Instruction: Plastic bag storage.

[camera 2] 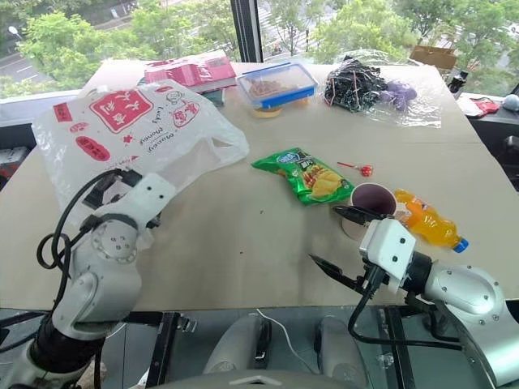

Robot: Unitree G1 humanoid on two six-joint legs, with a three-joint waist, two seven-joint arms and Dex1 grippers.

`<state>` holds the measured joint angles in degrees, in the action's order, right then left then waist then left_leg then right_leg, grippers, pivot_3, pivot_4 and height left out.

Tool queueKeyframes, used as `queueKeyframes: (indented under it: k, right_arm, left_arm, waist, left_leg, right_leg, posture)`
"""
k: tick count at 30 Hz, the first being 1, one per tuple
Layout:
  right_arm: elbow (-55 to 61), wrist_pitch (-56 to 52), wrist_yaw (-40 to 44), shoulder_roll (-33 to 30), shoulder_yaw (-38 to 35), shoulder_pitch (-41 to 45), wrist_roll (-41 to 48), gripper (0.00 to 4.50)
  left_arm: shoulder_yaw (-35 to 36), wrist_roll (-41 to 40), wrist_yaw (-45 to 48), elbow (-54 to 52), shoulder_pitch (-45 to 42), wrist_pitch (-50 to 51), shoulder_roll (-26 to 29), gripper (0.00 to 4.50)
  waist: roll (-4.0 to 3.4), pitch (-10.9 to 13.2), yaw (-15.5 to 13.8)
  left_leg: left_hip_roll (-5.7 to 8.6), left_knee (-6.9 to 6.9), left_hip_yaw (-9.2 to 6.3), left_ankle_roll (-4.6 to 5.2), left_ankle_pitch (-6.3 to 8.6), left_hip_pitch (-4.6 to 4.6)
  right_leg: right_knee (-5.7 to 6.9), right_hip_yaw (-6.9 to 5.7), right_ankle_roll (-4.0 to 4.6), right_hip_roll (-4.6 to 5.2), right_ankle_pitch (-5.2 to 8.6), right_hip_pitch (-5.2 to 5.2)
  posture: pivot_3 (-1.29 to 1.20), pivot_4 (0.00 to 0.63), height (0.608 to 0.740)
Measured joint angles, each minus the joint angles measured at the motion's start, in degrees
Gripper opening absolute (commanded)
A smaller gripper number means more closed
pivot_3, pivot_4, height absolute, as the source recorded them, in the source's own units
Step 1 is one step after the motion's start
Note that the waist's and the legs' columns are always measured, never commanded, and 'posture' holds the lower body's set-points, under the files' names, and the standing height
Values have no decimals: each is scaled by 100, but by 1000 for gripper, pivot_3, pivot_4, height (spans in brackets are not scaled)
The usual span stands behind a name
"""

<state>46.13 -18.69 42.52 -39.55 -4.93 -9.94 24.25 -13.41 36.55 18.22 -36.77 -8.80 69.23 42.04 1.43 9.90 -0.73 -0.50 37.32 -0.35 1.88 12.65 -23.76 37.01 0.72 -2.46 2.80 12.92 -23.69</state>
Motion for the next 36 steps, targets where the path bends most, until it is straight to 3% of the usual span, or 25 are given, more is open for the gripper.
queueKeyframes:
  k: [12, 15, 20, 24, 36]
  right_arm:
    - [-15, -3, 54, -1, 5, 36, 39, 4500]
    - [-12, -16, 10, 1, 5, 30, 40, 4500]
    - [3, -71, -46, 2, 4, -37, 41, 4500]
    - [9, -100, -74, 4, 4, -41, 41, 4500]
    - [0, -102, -88, 14, 48, 16, 38, 4500]
  left_arm:
    - [401, 28, -584, 1064, 35, -512, -303, 4445]
    - [473, -31, -684, 1410, -63, -752, -382, 3690]
    - [657, -87, -724, 1673, -60, -1139, -416, 1479]
    - [876, -171, -693, 1776, -56, -1372, -366, 53]
    - [1728, -1131, -62, 1141, -483, -1641, -702, 53]
  waist:
    - [5, -3, -12]
    - [7, -4, -6]
    - [7, -4, -5]
    - [9, -6, -6]
    - [15, -9, -7]
  left_leg:
    - [1, 1, -3, 0, 0, -1]
    - [1, 2, -2, 0, 0, 0]
    - [1, 1, -1, 0, 0, 0]
    - [1, 2, -1, 0, 0, 0]
    - [3, 3, -2, 0, 0, -1]
  right_leg:
    - [2, -6, -2, 5, -2, 0]
    - [3, -5, -3, 7, -3, 0]
    - [6, -3, -3, 11, -4, -1]
    - [6, -4, -2, 16, -4, -1]
    - [7, -8, -2, 17, -5, 0]
  posture:
    - [0, 150, 740]
    - [0, 150, 740]
    - [0, 150, 740]
    - [0, 150, 740]
    - [0, 150, 740]
